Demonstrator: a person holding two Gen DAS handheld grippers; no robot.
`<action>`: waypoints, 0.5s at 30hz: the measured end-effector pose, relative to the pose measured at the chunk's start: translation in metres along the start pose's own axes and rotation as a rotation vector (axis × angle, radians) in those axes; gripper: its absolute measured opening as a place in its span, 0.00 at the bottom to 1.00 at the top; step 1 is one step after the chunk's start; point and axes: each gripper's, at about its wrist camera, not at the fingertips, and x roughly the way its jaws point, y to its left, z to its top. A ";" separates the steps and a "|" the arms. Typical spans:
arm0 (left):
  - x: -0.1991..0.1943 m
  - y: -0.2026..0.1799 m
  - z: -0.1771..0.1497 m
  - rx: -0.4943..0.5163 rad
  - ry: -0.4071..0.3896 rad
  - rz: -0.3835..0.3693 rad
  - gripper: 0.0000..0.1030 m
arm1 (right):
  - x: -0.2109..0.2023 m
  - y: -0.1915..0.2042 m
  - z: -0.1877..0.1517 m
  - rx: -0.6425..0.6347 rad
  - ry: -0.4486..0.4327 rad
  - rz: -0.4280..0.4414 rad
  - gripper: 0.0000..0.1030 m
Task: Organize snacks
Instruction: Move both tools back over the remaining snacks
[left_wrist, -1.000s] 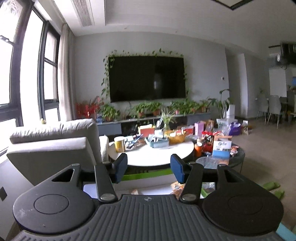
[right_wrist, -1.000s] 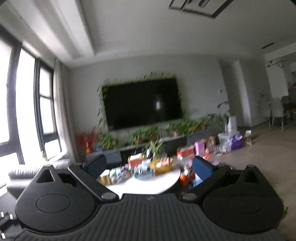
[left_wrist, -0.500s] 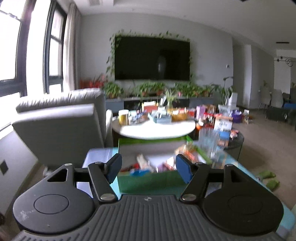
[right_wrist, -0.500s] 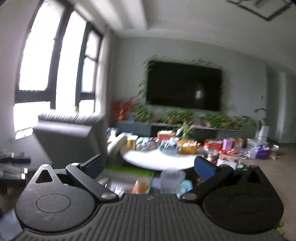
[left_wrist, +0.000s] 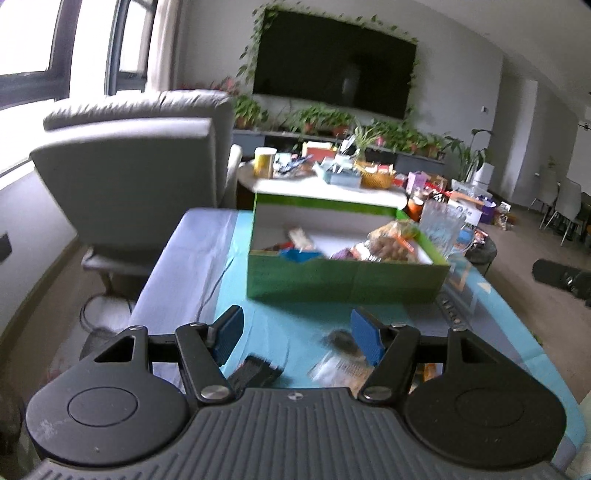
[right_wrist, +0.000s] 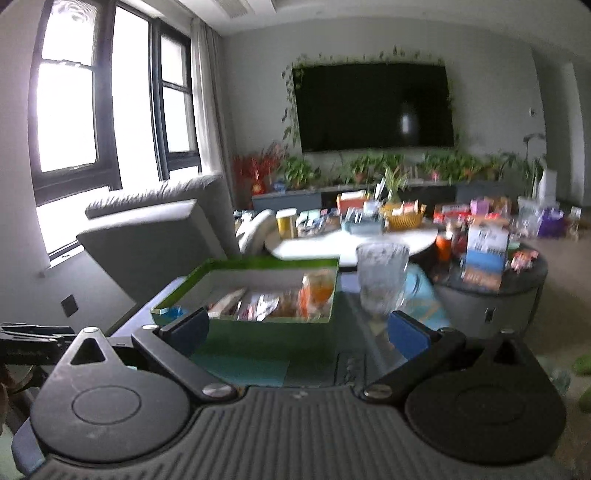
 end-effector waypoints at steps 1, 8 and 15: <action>0.001 0.002 -0.002 -0.012 0.014 -0.004 0.60 | 0.004 0.002 -0.004 0.005 0.016 0.007 0.60; 0.023 -0.003 -0.014 -0.036 0.102 -0.039 0.60 | 0.025 0.014 -0.026 0.001 0.099 0.032 0.60; 0.050 -0.041 -0.039 -0.045 0.264 -0.150 0.60 | 0.034 0.004 -0.041 0.030 0.154 -0.004 0.60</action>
